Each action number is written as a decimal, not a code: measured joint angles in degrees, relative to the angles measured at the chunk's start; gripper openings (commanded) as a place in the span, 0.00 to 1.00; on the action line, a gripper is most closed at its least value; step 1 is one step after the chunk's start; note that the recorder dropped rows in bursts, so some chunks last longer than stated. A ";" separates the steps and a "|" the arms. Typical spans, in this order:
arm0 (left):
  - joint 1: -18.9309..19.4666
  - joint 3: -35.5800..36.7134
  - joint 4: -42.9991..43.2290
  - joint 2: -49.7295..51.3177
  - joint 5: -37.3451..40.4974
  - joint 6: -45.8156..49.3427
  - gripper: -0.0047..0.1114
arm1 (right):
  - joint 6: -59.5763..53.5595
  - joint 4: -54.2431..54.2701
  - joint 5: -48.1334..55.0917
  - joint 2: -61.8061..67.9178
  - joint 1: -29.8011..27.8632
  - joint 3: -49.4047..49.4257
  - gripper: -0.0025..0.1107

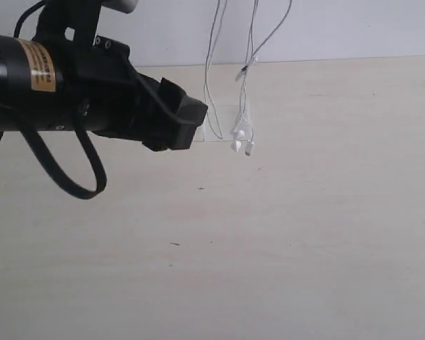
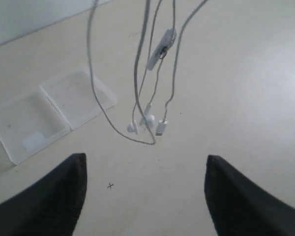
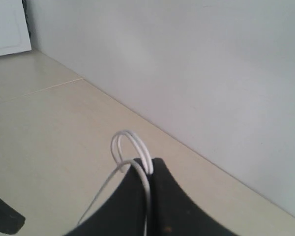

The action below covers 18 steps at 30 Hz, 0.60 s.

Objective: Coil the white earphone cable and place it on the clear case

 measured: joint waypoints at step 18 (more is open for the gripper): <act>2.69 9.66 1.28 -11.05 -22.36 8.53 0.61 | 9.05 -8.24 -16.77 -0.14 0.00 -3.17 0.02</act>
